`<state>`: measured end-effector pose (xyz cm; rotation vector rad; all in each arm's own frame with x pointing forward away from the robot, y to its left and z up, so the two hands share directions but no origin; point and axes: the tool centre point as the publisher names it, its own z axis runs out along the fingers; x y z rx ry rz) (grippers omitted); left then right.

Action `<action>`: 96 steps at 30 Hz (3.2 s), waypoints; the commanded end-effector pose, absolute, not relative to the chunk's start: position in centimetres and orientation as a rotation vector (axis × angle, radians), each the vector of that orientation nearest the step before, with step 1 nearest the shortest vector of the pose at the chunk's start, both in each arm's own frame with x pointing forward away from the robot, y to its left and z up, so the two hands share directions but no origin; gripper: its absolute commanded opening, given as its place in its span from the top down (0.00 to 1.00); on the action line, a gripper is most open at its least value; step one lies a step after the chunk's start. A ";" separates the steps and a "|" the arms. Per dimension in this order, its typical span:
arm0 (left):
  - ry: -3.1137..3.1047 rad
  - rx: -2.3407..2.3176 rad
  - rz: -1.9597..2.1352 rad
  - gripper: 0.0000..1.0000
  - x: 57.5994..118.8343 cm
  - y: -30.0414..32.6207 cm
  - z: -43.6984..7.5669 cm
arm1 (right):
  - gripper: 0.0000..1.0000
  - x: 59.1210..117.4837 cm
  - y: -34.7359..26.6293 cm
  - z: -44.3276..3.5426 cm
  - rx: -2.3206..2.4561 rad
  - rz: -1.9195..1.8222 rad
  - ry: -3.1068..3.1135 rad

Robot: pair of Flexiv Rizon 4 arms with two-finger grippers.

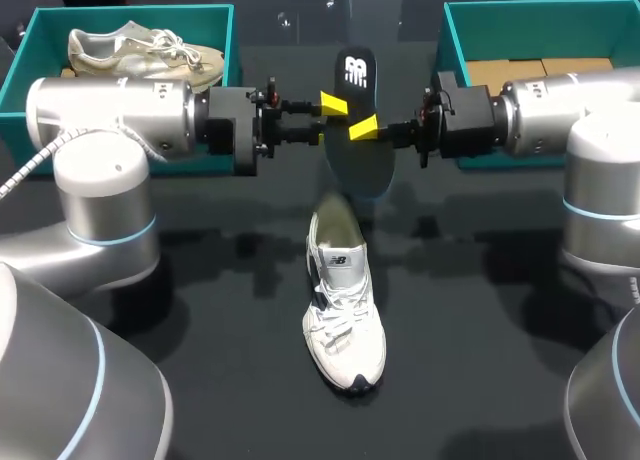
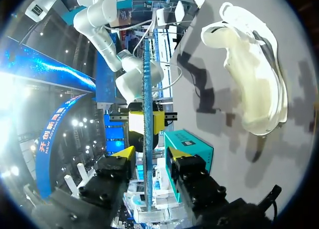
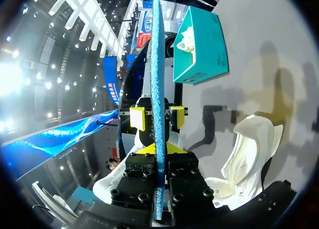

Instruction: Take the shoe out of the shoebox, open the shoe tongue, remove and reinsert the insole, then place the shoe into the shoebox

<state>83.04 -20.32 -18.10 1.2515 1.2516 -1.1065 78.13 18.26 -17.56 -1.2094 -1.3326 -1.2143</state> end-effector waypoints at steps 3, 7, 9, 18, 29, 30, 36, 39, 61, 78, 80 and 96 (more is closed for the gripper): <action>1.375 1.277 -1.093 0.00 81.9 -16.4 -17.9 | 1.00 77.9 17.1 -17.8 -1.199 -1.253 -1.360; 1.532 1.309 -1.079 0.00 81.6 -15.0 -18.2 | 1.00 78.3 16.6 -17.8 -1.199 -1.268 -1.409; 1.612 1.312 -1.084 0.00 81.4 -14.4 -18.2 | 1.00 78.6 16.3 -17.9 -1.194 -1.277 -1.432; 1.997 1.293 -1.086 0.00 80.3 -12.5 -18.1 | 1.00 79.9 15.3 -18.0 -1.124 -1.323 -1.545; 2.462 1.050 -1.023 0.00 77.7 -11.3 -21.1 | 1.00 80.6 14.9 -18.5 -1.076 -1.390 -1.715; 2.489 1.020 -1.029 0.00 77.6 -11.2 -21.3 | 1.00 80.6 15.0 -18.5 -1.073 -1.397 -1.733; 2.671 0.761 -1.056 0.00 77.1 -10.2 -22.5 | 1.00 80.6 15.5 -18.7 -1.055 -1.436 -1.814; 2.726 0.683 -1.003 0.00 76.8 -9.8 -23.1 | 1.00 80.6 15.7 -18.9 -1.054 -1.452 -1.840; 2.955 0.264 -0.877 0.00 74.2 -8.5 -27.6 | 1.00 80.0 16.7 -20.8 -1.000 -1.467 -1.949; 2.971 0.243 -0.875 0.00 74.1 -8.9 -27.9 | 1.00 79.9 18.0 -20.6 -0.973 -1.510 -2.014; 2.990 0.236 -0.876 0.00 74.1 -9.2 -28.4 | 1.00 79.9 18.3 -20.9 -0.938 -1.552 -2.010; 2.992 0.249 -0.804 0.00 73.6 -10.7 -32.4 | 1.00 80.3 20.5 -23.1 -0.910 -1.696 -1.837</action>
